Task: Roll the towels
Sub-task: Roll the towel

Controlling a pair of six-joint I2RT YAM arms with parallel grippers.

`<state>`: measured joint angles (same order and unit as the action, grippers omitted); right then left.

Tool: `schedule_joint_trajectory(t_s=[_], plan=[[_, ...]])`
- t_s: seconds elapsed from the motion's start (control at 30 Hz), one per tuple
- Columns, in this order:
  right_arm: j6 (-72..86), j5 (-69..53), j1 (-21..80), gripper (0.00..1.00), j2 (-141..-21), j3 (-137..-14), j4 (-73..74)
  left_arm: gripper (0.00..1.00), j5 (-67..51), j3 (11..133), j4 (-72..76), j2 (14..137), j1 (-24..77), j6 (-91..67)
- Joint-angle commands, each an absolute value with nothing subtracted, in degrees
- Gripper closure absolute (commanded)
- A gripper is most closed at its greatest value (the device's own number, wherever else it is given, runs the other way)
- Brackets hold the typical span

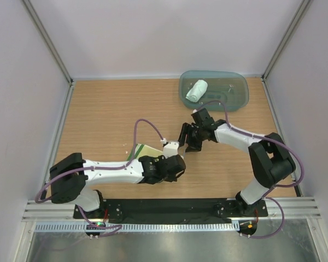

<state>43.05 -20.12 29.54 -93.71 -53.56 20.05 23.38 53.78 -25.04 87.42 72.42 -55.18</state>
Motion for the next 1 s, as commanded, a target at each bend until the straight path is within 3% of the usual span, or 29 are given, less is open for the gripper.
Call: schedule_joint_trajectory(t_s=[0.0, 0.3, 0.6, 0.87, 0.97], plan=[[37.8, -11.43, 29.35, 0.35, -88.08, -58.53, 29.25, 1.0, 21.46, 52.13, -23.91, 83.07, 70.15, -60.54], [36.74, -10.37, 29.27, 0.35, -84.55, -60.56, 30.68, 1.0, 14.34, 43.25, -20.21, 72.79, 61.8, -68.89], [35.16, -20.46, 30.85, 0.4, -80.25, -56.08, 22.51, 1.0, 10.9, 31.3, -19.07, 65.4, 54.41, -81.03], [37.53, -27.15, 37.42, 0.66, -79.01, -48.7, 11.35, 1.0, 7.83, 27.42, -18.9, 66.09, 50.28, -82.53], [37.88, -27.86, 41.12, 0.69, -80.42, -48.25, 7.83, 1.0, 7.3, 27.25, -18.02, 66.88, 48.96, -81.13]])
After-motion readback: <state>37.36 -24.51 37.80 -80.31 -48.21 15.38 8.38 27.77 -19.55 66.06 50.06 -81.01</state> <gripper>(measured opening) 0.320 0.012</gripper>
